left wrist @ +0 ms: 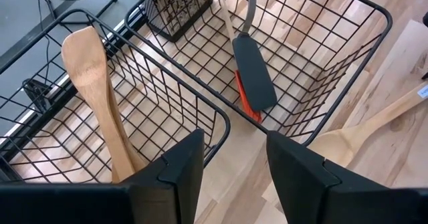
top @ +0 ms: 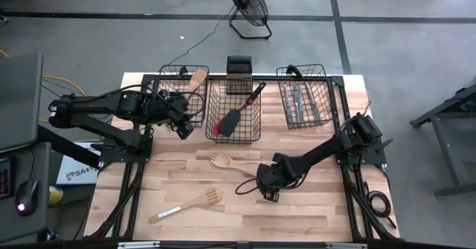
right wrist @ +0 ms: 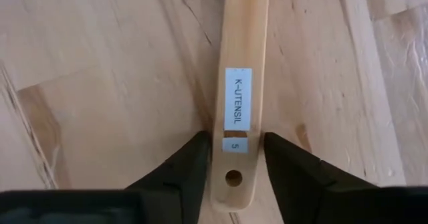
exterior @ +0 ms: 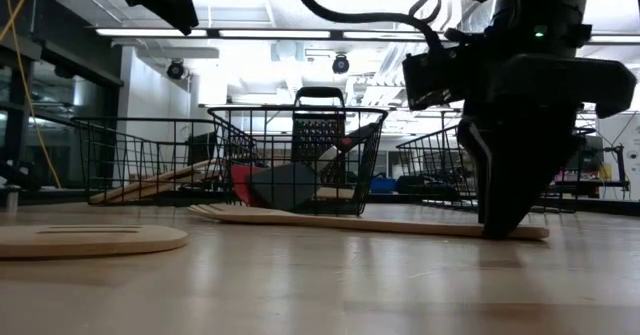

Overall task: Pick & Place Kitchen Items
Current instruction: Put the light brown wooden serving fork into the left wire basket

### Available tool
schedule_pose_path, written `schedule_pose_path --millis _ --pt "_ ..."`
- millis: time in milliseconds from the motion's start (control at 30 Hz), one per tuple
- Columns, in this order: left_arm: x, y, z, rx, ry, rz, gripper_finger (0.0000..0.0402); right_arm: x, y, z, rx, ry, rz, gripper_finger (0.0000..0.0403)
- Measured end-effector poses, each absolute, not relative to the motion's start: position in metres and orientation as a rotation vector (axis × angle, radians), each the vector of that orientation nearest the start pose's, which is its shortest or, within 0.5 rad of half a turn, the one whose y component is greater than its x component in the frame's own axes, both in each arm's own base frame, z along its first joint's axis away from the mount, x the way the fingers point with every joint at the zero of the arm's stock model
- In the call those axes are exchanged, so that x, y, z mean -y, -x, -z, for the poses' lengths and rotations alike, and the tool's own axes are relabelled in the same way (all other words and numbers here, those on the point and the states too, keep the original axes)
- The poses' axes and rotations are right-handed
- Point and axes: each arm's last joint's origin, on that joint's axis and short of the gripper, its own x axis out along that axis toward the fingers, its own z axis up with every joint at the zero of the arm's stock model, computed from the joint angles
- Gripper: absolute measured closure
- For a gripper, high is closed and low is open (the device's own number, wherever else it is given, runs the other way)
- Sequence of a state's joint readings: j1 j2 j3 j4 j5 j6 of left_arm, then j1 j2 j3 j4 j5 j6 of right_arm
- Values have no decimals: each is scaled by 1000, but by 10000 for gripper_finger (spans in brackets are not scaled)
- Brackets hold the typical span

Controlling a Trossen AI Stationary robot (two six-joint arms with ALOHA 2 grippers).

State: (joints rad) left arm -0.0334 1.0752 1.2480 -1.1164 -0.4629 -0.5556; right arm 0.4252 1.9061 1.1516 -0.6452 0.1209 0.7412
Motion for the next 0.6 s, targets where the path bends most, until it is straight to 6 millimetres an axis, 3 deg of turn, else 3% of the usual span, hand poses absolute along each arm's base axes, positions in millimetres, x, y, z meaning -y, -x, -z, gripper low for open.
schedule_pose_path --millis 300,600 --pt "-7 -181 -361 -776 276 -634 242 -139 -314 -119 -1401 -246 270 316" --pt "-7 -182 -362 -762 281 -631 242 -139 -315 -121 -1400 -246 277 319"
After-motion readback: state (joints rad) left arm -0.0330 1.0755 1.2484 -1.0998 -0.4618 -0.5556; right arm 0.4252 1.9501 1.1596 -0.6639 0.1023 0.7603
